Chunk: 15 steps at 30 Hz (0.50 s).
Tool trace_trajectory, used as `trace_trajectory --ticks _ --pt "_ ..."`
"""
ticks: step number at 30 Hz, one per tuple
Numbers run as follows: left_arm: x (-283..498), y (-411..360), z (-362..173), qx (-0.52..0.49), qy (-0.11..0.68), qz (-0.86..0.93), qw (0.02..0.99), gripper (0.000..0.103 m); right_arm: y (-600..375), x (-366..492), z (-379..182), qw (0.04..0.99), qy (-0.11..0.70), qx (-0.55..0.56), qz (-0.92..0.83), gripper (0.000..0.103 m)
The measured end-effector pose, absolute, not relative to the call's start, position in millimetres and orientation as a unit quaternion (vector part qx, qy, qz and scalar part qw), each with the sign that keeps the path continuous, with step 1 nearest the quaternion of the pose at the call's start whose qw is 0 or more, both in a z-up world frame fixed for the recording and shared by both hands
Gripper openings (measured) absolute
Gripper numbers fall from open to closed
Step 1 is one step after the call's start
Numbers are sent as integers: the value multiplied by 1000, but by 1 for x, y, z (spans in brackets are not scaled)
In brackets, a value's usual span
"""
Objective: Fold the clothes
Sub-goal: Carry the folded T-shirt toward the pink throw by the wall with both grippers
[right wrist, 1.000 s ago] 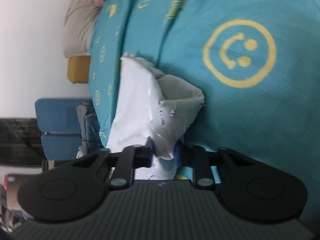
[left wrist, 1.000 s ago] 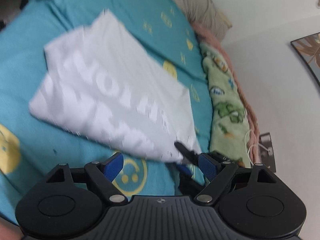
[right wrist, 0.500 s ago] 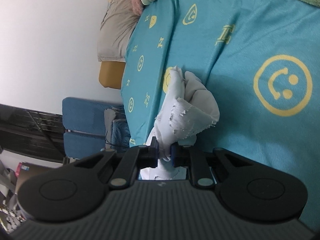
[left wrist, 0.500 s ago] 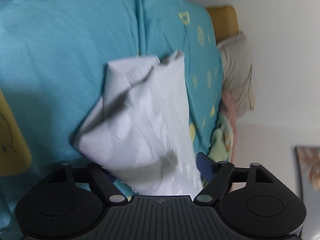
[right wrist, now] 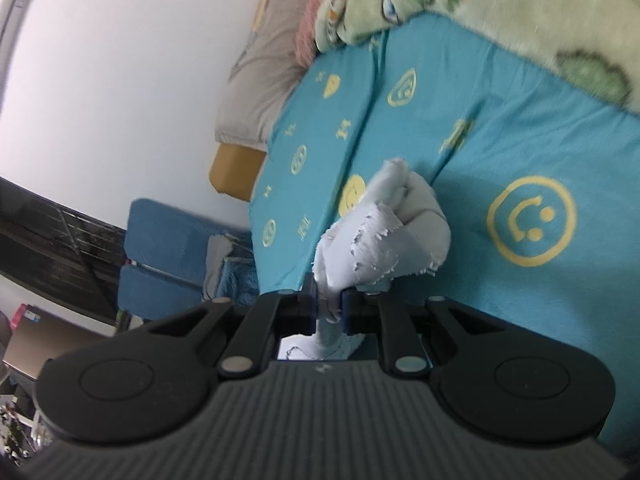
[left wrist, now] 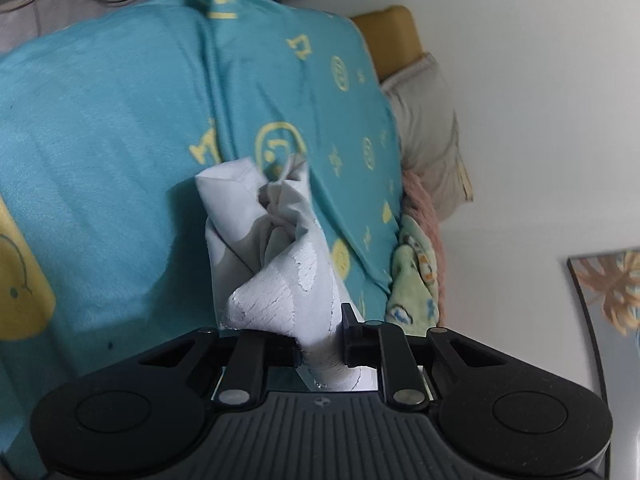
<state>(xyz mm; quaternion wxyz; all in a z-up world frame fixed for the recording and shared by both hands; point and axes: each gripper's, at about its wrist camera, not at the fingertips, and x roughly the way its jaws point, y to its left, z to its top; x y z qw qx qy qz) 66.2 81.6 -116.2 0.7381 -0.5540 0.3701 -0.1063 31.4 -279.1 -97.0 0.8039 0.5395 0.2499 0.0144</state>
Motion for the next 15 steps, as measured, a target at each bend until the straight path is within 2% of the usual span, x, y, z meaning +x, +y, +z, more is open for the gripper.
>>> trace_trajectory --ticks 6,15 --pt "50 39 -57 -511 391 -164 748 17 -309 -19 -51 822 197 534 9 14" --pt "47 -98 7 -445 437 -233 746 17 -423 -66 7 833 151 530 -47 14"
